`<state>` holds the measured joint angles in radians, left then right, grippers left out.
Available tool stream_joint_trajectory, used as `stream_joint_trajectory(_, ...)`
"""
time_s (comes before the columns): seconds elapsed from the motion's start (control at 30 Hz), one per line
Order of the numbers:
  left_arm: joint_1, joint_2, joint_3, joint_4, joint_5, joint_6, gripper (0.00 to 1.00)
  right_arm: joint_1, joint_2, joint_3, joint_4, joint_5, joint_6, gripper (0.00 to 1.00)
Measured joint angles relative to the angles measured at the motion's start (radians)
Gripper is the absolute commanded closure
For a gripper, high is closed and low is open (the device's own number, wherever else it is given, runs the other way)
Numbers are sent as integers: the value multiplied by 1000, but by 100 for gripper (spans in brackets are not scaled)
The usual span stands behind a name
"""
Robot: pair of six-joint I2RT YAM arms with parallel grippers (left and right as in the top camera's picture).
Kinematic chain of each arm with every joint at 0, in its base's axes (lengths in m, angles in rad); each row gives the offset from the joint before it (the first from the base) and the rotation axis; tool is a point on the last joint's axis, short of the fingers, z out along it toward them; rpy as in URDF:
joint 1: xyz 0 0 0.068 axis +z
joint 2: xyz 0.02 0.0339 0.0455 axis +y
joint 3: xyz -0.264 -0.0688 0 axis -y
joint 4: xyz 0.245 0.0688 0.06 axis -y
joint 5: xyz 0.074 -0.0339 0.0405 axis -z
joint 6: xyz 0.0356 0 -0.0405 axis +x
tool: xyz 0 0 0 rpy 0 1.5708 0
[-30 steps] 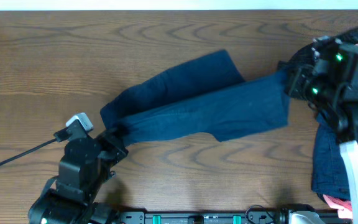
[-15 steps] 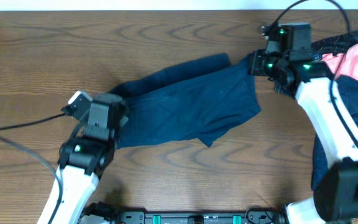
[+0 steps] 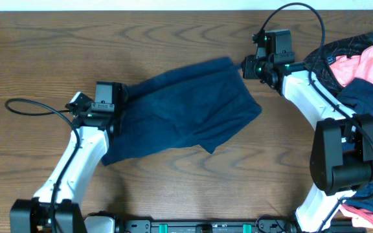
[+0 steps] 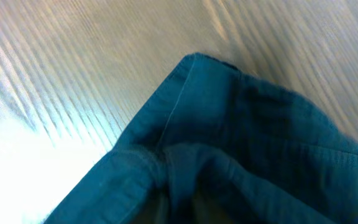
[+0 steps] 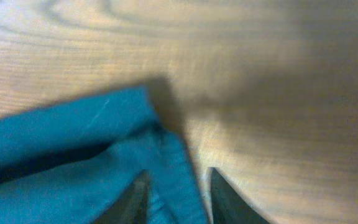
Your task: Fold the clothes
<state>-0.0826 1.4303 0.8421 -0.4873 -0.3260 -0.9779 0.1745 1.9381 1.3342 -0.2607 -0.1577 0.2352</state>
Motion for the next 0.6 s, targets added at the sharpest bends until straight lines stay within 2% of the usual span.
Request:
stream_joint_trajectory(0.07, 18, 18, 0, 19, -14, -2, 48, 1, 2, 0, 45, 12, -2, 51)
stream_joint_trajectory(0.1, 25, 22, 0, 26, -18, -3, 44, 2, 2, 1, 61, 19, -3, 51)
stream_joint_trajectory(0.27, 78, 18, 0, 42, -7, 3, 33, 3, 1, 10, 24, 27, -5, 52)
stream_joint_trajectory(0.4, 138, 0, 0, 19, 59, 64, 26, 3, 1, 13, -115, 32, -9, 60)
stream_joint_trajectory(0.5, 163, -6, 0, -37, 117, 105, 17, 3, 1, 10, -203, 44, -11, 62)
stream_joint_trajectory(0.6, 167, -6, 0, -59, 165, 123, 8, 3, 2, 0, -216, 51, -13, 63)
